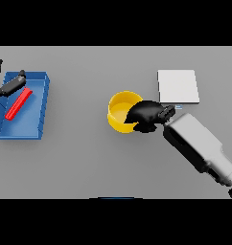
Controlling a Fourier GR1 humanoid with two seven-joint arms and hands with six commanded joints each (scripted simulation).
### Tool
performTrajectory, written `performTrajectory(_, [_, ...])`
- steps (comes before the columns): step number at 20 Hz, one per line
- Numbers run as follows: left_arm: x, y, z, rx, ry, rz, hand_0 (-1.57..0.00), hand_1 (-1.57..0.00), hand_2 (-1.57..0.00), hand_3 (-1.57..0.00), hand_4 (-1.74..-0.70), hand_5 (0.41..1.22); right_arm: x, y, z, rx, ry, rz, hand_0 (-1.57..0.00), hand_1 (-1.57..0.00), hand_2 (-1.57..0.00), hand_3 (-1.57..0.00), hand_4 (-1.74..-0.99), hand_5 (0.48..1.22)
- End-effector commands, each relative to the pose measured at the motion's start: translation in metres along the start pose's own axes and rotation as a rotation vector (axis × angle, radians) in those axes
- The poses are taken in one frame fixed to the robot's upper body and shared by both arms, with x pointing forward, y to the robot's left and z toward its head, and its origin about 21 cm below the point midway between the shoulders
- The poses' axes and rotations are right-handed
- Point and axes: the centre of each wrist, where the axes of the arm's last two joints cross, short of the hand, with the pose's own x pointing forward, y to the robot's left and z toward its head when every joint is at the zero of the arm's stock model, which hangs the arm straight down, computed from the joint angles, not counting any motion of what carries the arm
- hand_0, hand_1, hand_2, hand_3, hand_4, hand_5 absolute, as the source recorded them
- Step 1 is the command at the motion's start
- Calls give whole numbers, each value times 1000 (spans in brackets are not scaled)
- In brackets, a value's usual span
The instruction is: Pick up the red beaker and tilt it to pour out 1 green nut into yellow bowl. Pick up the yellow bowl and place it on the metallic measuring scale.
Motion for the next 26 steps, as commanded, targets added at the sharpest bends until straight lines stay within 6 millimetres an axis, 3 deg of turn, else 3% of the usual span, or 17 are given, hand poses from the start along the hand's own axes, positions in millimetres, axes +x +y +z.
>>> performTrajectory(1, [2,1,1,-1,-8,3,1,1,1,1,-801,724,0,-6,7,-19,-14,2,-1534,-1531,-1490,-1192,-1729,1212])
performTrajectory(4, [3,-2,-1,-6,-4,-3,1,1,1,1,-798,721,-1,-25,28,-31,9,27,-1552,-1551,-1506,-1377,-1731,1216])
performTrajectory(8, [5,-2,-2,-15,-13,-2,1,1,1,1,-800,722,3,-50,46,-80,66,44,-1563,-1563,-1544,-1308,-1724,1219])
performTrajectory(14, [5,5,-2,1,-19,-3,1,1,1,1,-800,723,-1,-56,70,-109,101,54,-1569,-1569,-1564,-1238,-1719,1220])
performTrajectory(16, [6,3,-1,-3,-16,9,1,1,1,1,-809,735,-10,-65,78,-147,137,81,-1570,-1570,-1567,-1318,-1720,1220])
performTrajectory(19, [2,4,4,3,-11,-12,1,1,1,1,-802,737,-31,-75,92,-183,211,76,-1570,-1570,-1569,-1274,-1719,1221])
performTrajectory(26, [11,5,10,6,19,-4,1,1,1,1,-828,765,-83,-68,96,-223,348,-33,-1571,-1571,-1571,-1193,-1720,1221])
